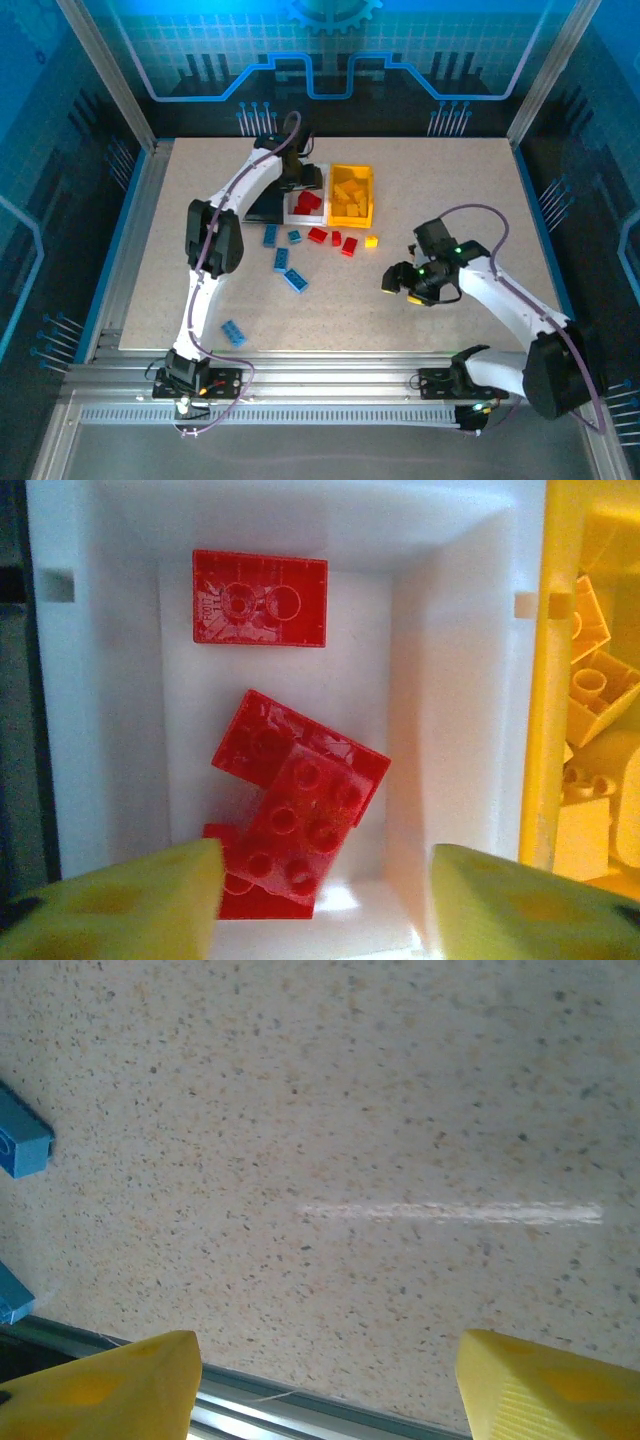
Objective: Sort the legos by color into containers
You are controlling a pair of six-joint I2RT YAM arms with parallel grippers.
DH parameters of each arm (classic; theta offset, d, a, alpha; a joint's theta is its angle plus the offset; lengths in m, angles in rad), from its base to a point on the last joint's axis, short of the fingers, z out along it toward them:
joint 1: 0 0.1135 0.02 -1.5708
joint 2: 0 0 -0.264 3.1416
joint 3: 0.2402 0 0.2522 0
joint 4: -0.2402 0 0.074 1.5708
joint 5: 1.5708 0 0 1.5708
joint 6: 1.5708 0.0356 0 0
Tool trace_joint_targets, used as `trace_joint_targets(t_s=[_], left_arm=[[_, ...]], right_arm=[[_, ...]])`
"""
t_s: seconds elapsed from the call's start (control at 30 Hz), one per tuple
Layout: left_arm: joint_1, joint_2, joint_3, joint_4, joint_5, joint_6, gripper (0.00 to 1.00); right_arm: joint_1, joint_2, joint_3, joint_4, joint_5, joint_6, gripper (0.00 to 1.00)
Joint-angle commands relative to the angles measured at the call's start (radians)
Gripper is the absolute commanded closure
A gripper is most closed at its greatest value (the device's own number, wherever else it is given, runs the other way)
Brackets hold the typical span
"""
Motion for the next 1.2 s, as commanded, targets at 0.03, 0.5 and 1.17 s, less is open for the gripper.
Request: trace_joint_targets(t_s=[0.03, 0.5, 1.17], left_arm=[[0.005, -0.141, -0.111, 0.032, 0.029, -0.022, 0.31], [-0.001, -0.684, -0.739, 0.134, 0.093, -0.064, 0.27], [0.003, -0.951, -1.033, 0.104, 0.107, -0.051, 0.23]], right_arm=[[0.053, 0.102, 0.118, 0.019, 0.039, 0.013, 0.31], [0.171, 0.662, 0.664, -0.012, 0.224, 0.055, 0.37], [0.223, 0.915, 0.867, -0.118, 0.393, 0.13, 0.43]])
